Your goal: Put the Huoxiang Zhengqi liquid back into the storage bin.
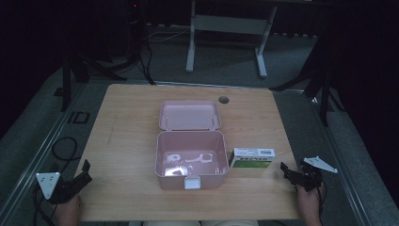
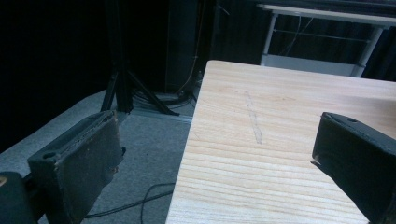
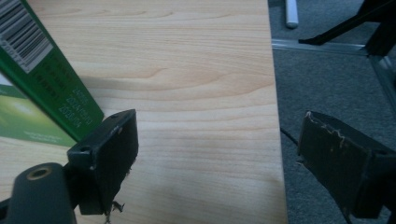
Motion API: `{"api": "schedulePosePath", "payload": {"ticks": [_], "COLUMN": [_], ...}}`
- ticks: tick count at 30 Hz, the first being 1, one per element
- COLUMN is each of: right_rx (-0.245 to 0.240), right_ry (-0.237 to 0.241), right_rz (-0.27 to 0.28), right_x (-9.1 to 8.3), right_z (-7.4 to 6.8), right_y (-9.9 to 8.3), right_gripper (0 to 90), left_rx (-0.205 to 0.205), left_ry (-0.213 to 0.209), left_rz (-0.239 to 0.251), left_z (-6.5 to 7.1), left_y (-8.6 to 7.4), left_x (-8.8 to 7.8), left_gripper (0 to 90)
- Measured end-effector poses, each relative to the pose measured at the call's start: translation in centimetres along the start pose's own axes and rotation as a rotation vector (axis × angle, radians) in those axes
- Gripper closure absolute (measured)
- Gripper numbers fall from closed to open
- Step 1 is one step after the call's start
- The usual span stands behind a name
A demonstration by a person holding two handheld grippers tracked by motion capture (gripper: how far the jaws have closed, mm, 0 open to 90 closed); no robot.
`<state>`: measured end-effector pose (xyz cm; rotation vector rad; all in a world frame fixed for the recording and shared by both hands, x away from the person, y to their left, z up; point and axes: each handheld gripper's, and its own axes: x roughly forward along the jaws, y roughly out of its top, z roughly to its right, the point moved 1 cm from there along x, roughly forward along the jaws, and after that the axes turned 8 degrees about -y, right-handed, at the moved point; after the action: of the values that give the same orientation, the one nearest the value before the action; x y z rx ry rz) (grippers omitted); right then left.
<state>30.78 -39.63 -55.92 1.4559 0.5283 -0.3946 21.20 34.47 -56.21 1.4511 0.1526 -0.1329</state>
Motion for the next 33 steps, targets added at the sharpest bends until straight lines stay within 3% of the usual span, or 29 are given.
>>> {"api": "schedulePosePath", "payload": {"ticks": [6,7,8,9,12,13,17,23,28,29,33], "right_rx": [-0.010,-0.074,-0.074,-0.078,-0.088,-0.095,-0.157,-0.245,-0.361,-0.401,-0.447], "right_ry": [0.020,0.025,0.025,0.058,0.070,0.099,0.126,0.193,0.265,0.272,0.297], "right_rz": [-0.016,-0.059,-0.059,-0.060,-0.069,-0.076,-0.104,-0.196,-0.298,-0.324,-0.365], "right_x": [0.1,0.3,0.3,0.2,0.2,0.2,0.0,0.1,-0.4,-0.6,-0.8], "right_z": [-0.1,-0.4,-0.4,-0.3,-0.3,-0.2,-0.4,-0.8,-1.5,-1.8,-2.0], "right_y": [0.0,0.0,0.0,0.1,0.1,0.2,0.3,0.3,1.0,1.2,1.6], "right_gripper": [12.6,10.5,10.5,10.5,10.5,10.5,10.5,10.5,10.5,10.6,11.4], "left_rx": [0.003,0.004,0.004,0.003,0.006,0.006,0.005,0.006,0.008,0.009,0.013], "left_ry": [-0.011,-0.013,-0.013,-0.015,-0.017,-0.020,-0.023,-0.029,-0.034,-0.034,-0.037], "left_rz": [-0.004,-0.005,-0.005,-0.005,-0.009,-0.011,-0.011,-0.015,-0.016,-0.017,-0.019], "left_z": [0.0,0.0,0.0,0.1,0.1,0.1,0.1,0.1,0.1,0.1,0.1], "left_y": [0.0,0.0,0.0,0.0,0.0,0.0,0.0,0.0,0.0,0.0,0.0], "left_x": [0.1,0.1,0.1,0.1,0.1,0.1,0.1,0.1,0.1,0.1,0.1], "left_gripper": [1.6,1.6,1.6,1.6,1.6,1.6,1.6,1.6,1.6,1.6,1.6]}}
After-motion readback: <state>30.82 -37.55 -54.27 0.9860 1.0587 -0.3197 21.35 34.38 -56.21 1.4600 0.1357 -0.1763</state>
